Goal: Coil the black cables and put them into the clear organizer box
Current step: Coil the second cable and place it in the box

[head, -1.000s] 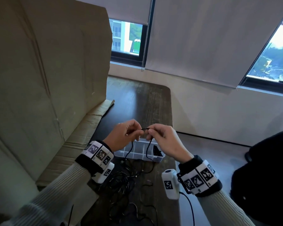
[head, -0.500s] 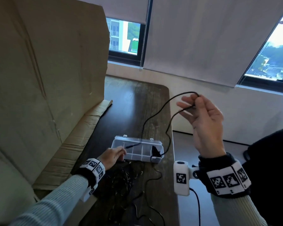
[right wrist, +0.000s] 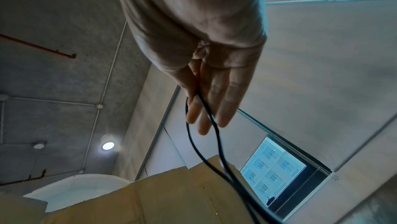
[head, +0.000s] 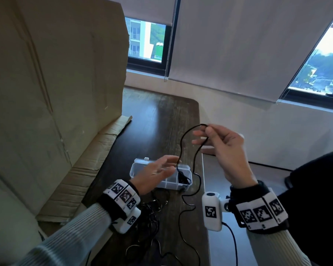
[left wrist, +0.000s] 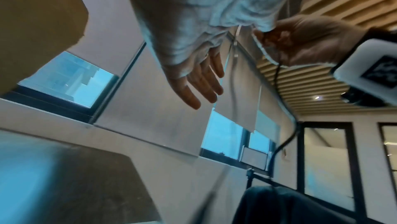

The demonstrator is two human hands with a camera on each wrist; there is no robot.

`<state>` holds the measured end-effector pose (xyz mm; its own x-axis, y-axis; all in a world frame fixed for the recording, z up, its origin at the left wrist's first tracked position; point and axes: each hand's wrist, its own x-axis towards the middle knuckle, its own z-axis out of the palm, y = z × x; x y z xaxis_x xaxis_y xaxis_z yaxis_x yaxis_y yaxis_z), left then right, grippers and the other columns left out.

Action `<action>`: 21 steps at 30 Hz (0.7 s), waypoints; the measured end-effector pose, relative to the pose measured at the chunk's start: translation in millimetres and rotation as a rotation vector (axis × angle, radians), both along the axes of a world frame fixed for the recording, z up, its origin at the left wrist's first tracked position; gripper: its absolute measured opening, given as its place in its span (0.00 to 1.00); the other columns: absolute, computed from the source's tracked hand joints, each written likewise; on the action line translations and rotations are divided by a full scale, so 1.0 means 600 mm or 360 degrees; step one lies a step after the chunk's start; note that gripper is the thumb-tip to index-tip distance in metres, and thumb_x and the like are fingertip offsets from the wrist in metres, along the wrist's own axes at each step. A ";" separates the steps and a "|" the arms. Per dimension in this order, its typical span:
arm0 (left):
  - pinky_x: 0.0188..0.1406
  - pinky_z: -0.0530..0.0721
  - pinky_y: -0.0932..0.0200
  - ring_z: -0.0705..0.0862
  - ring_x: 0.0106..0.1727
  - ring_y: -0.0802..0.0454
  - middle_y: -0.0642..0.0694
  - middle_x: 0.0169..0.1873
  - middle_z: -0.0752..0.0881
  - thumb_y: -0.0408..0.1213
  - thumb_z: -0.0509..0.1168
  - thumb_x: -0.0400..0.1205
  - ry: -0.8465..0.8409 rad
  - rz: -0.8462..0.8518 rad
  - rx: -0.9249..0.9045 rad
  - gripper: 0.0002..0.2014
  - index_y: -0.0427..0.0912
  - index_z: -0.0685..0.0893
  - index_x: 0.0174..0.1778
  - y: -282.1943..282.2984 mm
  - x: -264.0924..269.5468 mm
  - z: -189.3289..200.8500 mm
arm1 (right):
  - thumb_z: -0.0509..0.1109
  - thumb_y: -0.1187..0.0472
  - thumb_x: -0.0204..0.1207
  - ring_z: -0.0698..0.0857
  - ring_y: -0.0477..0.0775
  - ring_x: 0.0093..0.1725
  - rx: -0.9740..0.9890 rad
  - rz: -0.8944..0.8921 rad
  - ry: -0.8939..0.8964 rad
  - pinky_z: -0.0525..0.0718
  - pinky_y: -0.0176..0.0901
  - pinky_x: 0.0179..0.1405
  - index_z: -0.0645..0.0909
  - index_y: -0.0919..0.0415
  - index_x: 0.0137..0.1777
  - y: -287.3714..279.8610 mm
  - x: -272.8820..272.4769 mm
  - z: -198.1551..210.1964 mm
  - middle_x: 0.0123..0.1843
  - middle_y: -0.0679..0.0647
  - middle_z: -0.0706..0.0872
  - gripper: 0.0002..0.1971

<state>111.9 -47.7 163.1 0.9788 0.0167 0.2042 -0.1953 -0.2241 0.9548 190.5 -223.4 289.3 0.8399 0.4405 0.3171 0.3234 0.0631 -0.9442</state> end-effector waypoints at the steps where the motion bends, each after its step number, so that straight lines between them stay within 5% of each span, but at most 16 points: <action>1: 0.65 0.78 0.65 0.81 0.65 0.58 0.51 0.62 0.83 0.54 0.63 0.77 0.0015 -0.0083 -0.0112 0.28 0.45 0.73 0.71 -0.012 0.002 0.002 | 0.63 0.64 0.84 0.92 0.55 0.39 0.0011 -0.0005 0.0001 0.87 0.41 0.33 0.86 0.58 0.52 0.001 0.001 -0.001 0.44 0.54 0.94 0.09; 6: 0.55 0.86 0.50 0.85 0.43 0.54 0.55 0.36 0.85 0.39 0.64 0.83 -0.0049 0.0069 0.0059 0.06 0.43 0.83 0.53 -0.016 0.009 -0.007 | 0.63 0.64 0.84 0.89 0.52 0.33 0.0041 -0.0100 -0.0071 0.86 0.39 0.31 0.86 0.56 0.50 -0.014 0.018 0.005 0.41 0.51 0.93 0.10; 8: 0.49 0.85 0.47 0.83 0.36 0.55 0.55 0.31 0.83 0.38 0.61 0.85 -0.0031 0.0114 0.0143 0.07 0.44 0.84 0.47 0.005 0.006 -0.018 | 0.63 0.64 0.84 0.87 0.49 0.30 0.0120 -0.0213 -0.0091 0.82 0.36 0.29 0.86 0.57 0.50 -0.028 0.031 0.009 0.39 0.50 0.92 0.10; 13: 0.39 0.84 0.60 0.84 0.31 0.54 0.54 0.24 0.82 0.33 0.56 0.86 0.0079 0.0191 0.0240 0.14 0.43 0.81 0.36 0.055 -0.011 -0.023 | 0.64 0.63 0.84 0.86 0.47 0.30 0.0143 -0.0421 -0.0127 0.79 0.31 0.30 0.86 0.52 0.46 -0.060 0.064 0.000 0.38 0.46 0.92 0.11; 17: 0.43 0.87 0.49 0.89 0.35 0.48 0.49 0.28 0.85 0.37 0.55 0.84 0.0087 0.0349 -0.0355 0.13 0.35 0.79 0.39 0.083 -0.011 0.008 | 0.64 0.65 0.84 0.81 0.43 0.26 0.0137 -0.0524 -0.0029 0.78 0.28 0.27 0.86 0.56 0.46 -0.078 0.080 -0.037 0.34 0.48 0.90 0.10; 21: 0.41 0.90 0.51 0.90 0.51 0.43 0.43 0.52 0.90 0.43 0.51 0.86 -0.0194 0.0444 -0.1356 0.14 0.38 0.76 0.44 0.087 -0.003 0.058 | 0.64 0.65 0.84 0.77 0.44 0.30 -0.0068 -0.0467 0.0146 0.76 0.33 0.30 0.86 0.54 0.43 -0.075 0.088 -0.090 0.32 0.50 0.85 0.12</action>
<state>109.9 4.3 197.7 0.8889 0.4432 0.1161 -0.3506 0.4950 0.7950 243.5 -268.4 235.1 0.9574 0.1860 0.2207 0.2354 -0.0607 -0.9700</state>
